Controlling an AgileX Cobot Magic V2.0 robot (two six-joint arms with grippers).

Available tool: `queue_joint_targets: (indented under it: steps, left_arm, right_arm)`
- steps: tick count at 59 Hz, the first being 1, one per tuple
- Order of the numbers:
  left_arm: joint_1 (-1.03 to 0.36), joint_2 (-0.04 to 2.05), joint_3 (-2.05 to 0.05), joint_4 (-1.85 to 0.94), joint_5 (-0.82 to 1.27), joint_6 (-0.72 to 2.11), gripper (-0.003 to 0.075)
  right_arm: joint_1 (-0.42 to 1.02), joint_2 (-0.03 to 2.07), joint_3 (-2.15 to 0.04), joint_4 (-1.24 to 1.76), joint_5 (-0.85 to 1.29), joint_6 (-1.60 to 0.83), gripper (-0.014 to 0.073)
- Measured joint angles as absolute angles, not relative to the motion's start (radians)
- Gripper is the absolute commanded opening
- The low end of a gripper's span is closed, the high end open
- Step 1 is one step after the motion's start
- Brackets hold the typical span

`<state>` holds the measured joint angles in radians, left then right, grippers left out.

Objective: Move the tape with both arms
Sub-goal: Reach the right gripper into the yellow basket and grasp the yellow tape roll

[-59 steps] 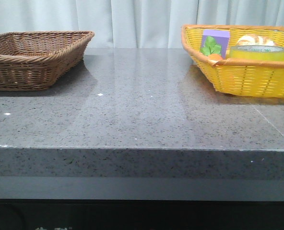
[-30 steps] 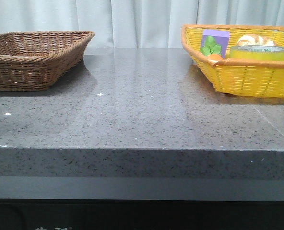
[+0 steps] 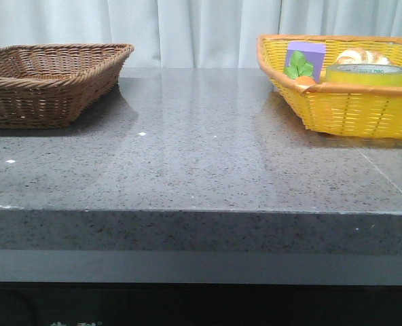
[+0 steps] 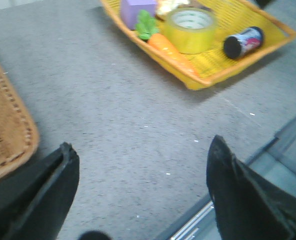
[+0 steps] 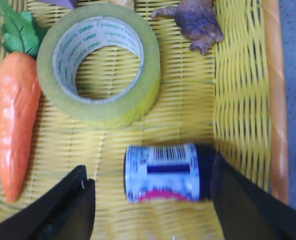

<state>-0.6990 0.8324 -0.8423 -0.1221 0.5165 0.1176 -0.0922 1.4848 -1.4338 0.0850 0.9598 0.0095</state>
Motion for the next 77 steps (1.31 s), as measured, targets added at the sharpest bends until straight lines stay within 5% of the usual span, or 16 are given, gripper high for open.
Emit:
queue_joint_targets:
  steps: [44, 62, 77]
  left_arm:
    - [-0.766, 0.832, -0.842, -0.122, 0.514, 0.12, 0.0491]
    - [-0.766, 0.832, -0.842, -0.122, 0.514, 0.12, 0.0491]
    - [-0.766, 0.832, -0.842, -0.122, 0.512, 0.12, 0.0491]
  right_arm:
    - [-0.097, 2.057, -1.971, 0.13, 1.126, 0.012, 0.0509]
    - [-0.097, 2.13, -1.997, 0.154, 1.18, 0.012, 0.0171]
    - [-0.097, 2.13, -2.041, 0.155, 1.224, 0.01, 0.0148]
